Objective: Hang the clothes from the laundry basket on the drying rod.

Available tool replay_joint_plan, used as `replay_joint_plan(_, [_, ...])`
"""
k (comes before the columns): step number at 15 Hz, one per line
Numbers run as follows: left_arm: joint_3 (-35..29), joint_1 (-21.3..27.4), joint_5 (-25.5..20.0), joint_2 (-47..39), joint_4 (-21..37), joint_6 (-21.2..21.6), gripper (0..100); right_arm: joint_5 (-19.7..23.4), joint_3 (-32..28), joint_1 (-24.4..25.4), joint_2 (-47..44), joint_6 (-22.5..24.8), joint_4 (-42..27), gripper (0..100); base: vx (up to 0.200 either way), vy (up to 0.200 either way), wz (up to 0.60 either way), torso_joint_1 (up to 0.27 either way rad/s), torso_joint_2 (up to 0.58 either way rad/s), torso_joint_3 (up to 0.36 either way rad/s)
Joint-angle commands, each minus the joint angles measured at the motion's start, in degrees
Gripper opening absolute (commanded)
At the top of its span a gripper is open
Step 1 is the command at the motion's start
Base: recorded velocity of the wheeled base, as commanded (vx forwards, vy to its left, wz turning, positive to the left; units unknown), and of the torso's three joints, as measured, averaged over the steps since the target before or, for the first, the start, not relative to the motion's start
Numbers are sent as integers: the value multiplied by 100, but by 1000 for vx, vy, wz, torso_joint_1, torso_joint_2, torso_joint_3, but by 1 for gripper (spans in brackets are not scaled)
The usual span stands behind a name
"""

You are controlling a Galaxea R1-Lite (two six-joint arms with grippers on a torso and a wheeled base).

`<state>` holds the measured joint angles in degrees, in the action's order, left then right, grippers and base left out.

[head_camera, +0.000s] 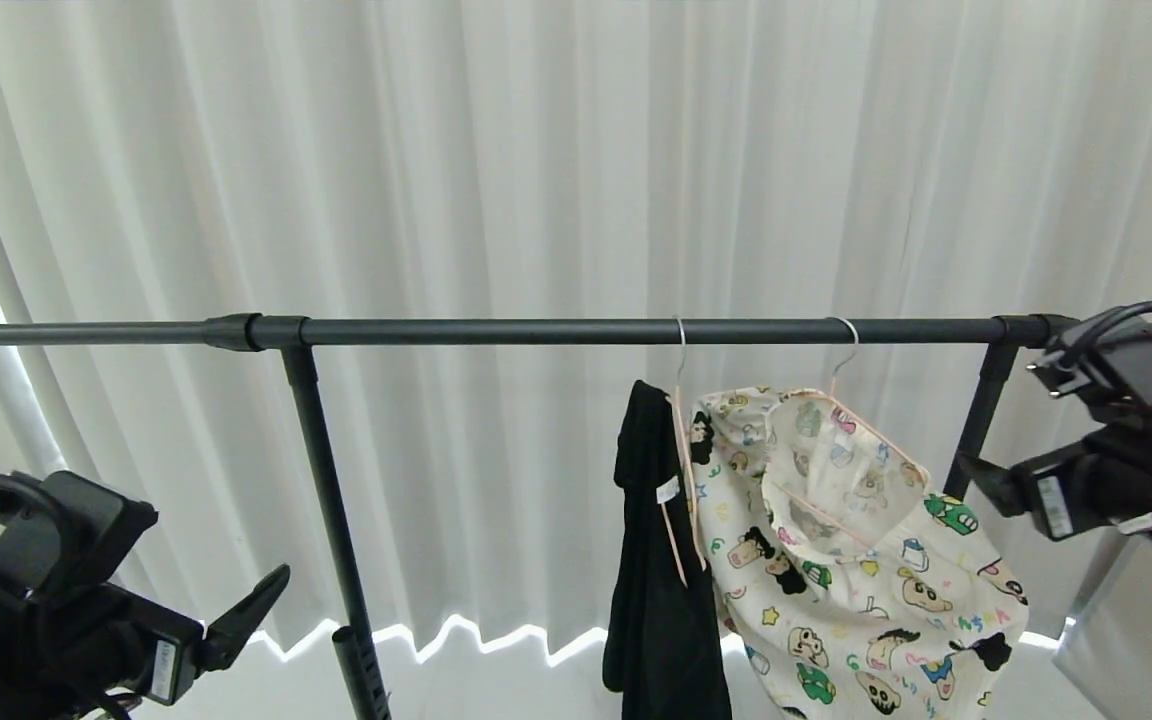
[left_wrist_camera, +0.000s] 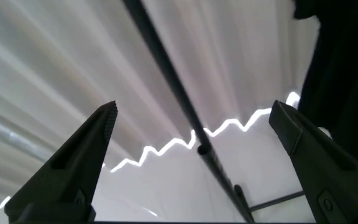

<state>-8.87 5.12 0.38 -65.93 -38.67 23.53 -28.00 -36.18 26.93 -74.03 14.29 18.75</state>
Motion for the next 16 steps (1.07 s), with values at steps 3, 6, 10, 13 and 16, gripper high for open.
replay_joint_plan(3, [395, -512, 6, 519, 8, 3, 100, 234, 709, -1146, 1901, 153, -1172, 100, -200, 0, 0, 5, 2, 4])
replay_joint_plan(6, [887, -626, 85, 1179, 52, 20, 100, 199, 1263, -1427, 2772, 153, -1725, 100, -200, 0, 0, -12, -1, 4])
replay_joint_plan(10, [887, -626, 463, 2295, 1063, 3, 100, -30, 1430, -2412, 4248, 250, -3589, 100, -200, 0, 0, 2, 2, 2])
replay_joint_plan(13, [887, -626, 507, 4061, 2610, 47, 100, -30, 1500, -3106, 5558, 250, -4670, 100, -200, 0, 0, 2, 1, 1])
replay_joint_plan(16, [808, -617, 938, 5784, 3814, 275, 100, -4, 1729, -3273, 6779, 250, -5144, 100, -200, 0, 0, 4, -1, 4])
